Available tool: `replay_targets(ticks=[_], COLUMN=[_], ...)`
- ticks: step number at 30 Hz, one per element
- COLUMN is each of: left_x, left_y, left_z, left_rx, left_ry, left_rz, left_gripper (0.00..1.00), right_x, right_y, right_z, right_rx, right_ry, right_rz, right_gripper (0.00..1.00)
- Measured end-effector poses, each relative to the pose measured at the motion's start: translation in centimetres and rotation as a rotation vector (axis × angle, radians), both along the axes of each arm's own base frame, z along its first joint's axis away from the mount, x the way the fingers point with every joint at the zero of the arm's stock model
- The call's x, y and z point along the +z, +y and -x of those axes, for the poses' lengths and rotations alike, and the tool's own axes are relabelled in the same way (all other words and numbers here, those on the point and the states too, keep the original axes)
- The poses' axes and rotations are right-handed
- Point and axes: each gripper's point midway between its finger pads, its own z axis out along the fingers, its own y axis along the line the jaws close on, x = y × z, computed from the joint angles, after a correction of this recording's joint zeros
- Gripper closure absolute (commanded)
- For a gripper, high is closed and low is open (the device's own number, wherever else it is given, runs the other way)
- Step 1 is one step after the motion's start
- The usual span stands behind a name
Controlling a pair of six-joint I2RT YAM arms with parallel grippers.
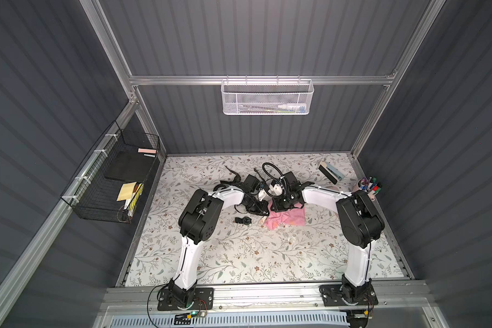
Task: Wipe the watch dial
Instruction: Wipe the dirt from the watch dial.
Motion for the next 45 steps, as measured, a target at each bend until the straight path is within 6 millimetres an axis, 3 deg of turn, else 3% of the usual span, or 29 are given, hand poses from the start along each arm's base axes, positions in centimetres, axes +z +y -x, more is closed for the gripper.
replay_targets(ticks=[6,14,20,25,28,38,45], left_x=[0.0,0.0,0.0,0.0,0.0,0.0,0.0], left_y=[0.0,0.0,0.0,0.0,0.3,0.4,0.4], left_z=[0.0,0.1,0.1,0.1,0.2,0.3,0.3], left_rx=[-0.001,-0.001,0.000,0.002,0.010,0.012,0.009], left_ry=[0.000,-0.013,-0.018,-0.016,-0.003,0.002,-0.004], left_rz=[0.000,-0.001,-0.004,-0.005,-0.012,-0.018,-0.020], left_gripper=[0.94,0.94,0.93,0.93,0.93,0.93,0.93], right_x=[-1.1,-0.8,0.4,0.7,0.8,-0.8,-1.2], right_y=[-1.9,-3.8,-3.0,-0.2,0.3,-0.7,-2.7], right_z=[0.7,-1.2,-1.9,-0.3,0.0,2.0,1.0], right_rx=[-0.038,-0.098,-0.087,0.007,0.022,0.056,-0.012], right_ry=[0.015,0.020,-0.001,-0.001,0.004,0.028,0.046], right_rz=[0.040,0.094,0.081,0.051,0.039,0.046,0.088], right_gripper=[1.00,1.00,1.00,1.00,1.00,1.00,1.00])
